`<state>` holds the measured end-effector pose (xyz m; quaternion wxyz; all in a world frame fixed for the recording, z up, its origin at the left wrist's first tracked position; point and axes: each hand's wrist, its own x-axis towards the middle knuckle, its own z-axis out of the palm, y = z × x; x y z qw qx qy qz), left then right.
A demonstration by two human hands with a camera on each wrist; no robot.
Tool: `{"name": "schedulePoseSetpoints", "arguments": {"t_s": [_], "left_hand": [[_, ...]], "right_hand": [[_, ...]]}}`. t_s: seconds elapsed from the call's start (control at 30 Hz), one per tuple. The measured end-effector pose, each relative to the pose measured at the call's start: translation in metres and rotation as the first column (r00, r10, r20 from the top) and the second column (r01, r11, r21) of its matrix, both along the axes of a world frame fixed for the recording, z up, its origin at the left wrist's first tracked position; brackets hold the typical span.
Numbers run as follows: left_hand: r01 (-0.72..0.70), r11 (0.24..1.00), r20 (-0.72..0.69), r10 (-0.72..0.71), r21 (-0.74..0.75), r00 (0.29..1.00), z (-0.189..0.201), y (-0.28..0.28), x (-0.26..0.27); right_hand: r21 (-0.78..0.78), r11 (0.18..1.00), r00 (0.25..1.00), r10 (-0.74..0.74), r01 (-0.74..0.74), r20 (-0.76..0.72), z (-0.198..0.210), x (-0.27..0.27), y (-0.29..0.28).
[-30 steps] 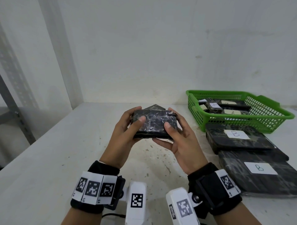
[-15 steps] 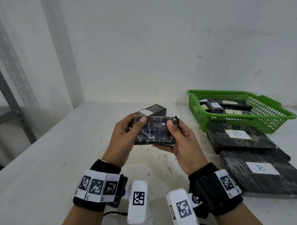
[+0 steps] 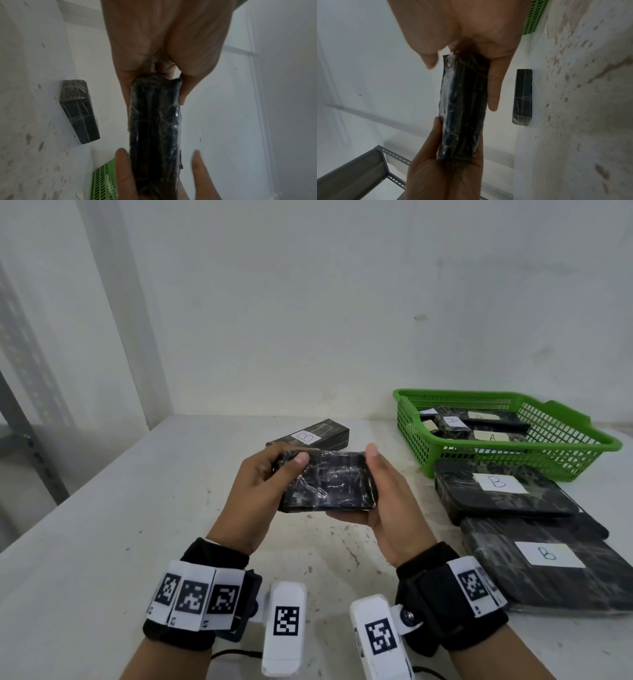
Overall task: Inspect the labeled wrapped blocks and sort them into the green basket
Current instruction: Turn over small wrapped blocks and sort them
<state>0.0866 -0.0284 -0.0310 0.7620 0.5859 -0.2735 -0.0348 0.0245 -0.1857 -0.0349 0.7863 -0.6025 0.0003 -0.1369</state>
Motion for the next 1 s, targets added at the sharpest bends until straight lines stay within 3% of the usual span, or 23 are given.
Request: {"name": "schedulePoseSetpoints", "arguments": {"t_s": [0.23, 0.4, 0.57, 0.7, 0.9, 1.0], "left_hand": [[0.05, 0.998, -0.071, -0.053, -0.036, 0.996, 0.005, 0.003, 0.0], [0.145, 0.989, -0.041, -0.145, -0.006, 0.989, 0.006, 0.004, -0.004], [0.08, 0.995, 0.02, -0.082, 0.056, 0.996, 0.001, 0.002, -0.002], [0.077, 0.991, 0.033, -0.081, 0.109, 0.996, -0.004, -0.002, -0.002], [0.022, 0.998, 0.019, -0.023, 0.061, 1.0, -0.004, -0.002, 0.001], [0.062, 0.997, -0.028, -0.061, 0.049, 0.998, -0.002, -0.002, -0.001]], "right_hand": [[0.117, 0.989, 0.995, 0.095, -0.093, -0.013, 0.002, -0.002, -0.005], [0.068, 0.997, 0.999, 0.037, -0.037, 0.002, 0.003, -0.002, -0.005], [-0.068, 0.996, 0.998, -0.052, 0.055, 0.046, 0.0, -0.001, -0.001], [-0.069, 0.984, 0.984, -0.158, 0.164, 0.088, -0.005, 0.003, -0.001], [-0.079, 0.996, 0.998, -0.043, 0.048, 0.055, -0.001, -0.001, 0.0], [-0.11, 0.988, 0.991, -0.096, 0.107, 0.098, -0.002, -0.002, 0.0]]}}
